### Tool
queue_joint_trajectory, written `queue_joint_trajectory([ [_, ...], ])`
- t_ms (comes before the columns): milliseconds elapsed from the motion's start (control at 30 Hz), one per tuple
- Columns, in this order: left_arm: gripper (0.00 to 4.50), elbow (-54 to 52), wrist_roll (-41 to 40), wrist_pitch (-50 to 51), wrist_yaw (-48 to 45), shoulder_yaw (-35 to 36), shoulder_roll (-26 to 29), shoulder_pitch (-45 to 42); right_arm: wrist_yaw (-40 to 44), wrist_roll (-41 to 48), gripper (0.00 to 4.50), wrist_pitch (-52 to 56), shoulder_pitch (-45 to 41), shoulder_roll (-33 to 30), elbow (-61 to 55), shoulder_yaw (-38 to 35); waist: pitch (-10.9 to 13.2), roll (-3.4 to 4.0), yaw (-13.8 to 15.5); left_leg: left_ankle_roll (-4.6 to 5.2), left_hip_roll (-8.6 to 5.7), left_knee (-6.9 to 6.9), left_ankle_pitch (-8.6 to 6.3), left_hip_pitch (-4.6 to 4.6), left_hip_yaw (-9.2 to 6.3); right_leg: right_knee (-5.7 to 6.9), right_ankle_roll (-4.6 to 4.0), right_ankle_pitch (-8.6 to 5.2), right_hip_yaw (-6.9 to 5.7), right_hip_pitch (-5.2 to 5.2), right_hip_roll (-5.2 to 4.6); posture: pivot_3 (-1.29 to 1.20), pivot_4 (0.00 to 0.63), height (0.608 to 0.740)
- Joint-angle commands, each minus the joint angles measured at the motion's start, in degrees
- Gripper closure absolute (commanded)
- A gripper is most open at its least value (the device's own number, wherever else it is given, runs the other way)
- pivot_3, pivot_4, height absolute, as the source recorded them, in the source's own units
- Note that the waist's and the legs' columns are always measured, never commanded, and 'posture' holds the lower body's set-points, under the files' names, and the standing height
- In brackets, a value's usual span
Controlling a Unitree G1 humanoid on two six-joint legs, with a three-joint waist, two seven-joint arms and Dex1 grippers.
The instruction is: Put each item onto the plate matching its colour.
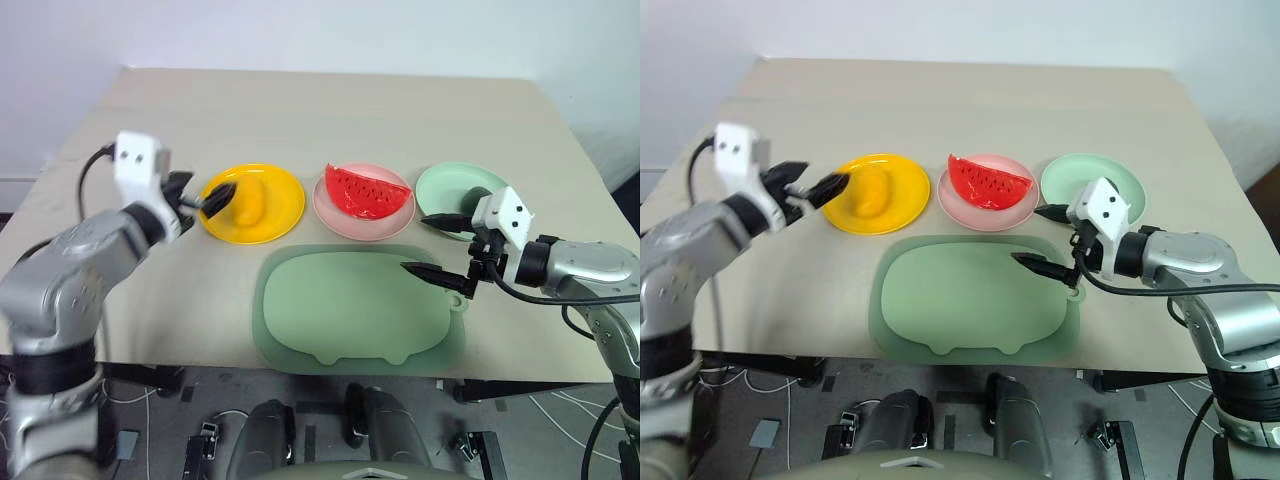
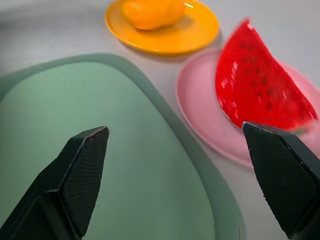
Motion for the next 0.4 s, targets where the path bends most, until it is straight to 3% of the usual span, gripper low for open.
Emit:
queue_joint_trajectory([
  [33,0.03,-5.4,0.0,-5.8,-7.0,6.0,1.2,8.6,2.3,2.4,0.0,-0.4,1.2,-1.4,3.3,-5.4,0.0,-0.02,0.3,0.16,0.0,0.03,-0.09,-0.08,0.0,-0.06,-0.02,-0.01,-0.01,-0.03,0.0,0.0,0.15,0.74],
  [233,0.03,-6.1,3.3,-10.5,-12.0,7.4,1.9,18.7,6.4,2.1,0.0,-0.7,5.0,-4.5,7.2,-8.5,0.0,0.0,1.6,0.33,0.01,0.19,-0.19,-0.1,-0.06,-0.14,-0.02,-0.25,-0.06,0.04,-0.11,0.0,0.15,0.74],
  [400,0.03,-8.3,3.5,-11.5,-11.9,6.2,-0.1,21.8,5.5,1.3,0.0,-0.9,2.4,-3.5,8.2,-6.1,0.0,0.02,1.5,0.36,0.05,0.13,-0.21,-0.12,-0.02,-0.14,-0.04,-0.24,-0.04,-0.04,-0.04,0.0,0.15,0.74],
])
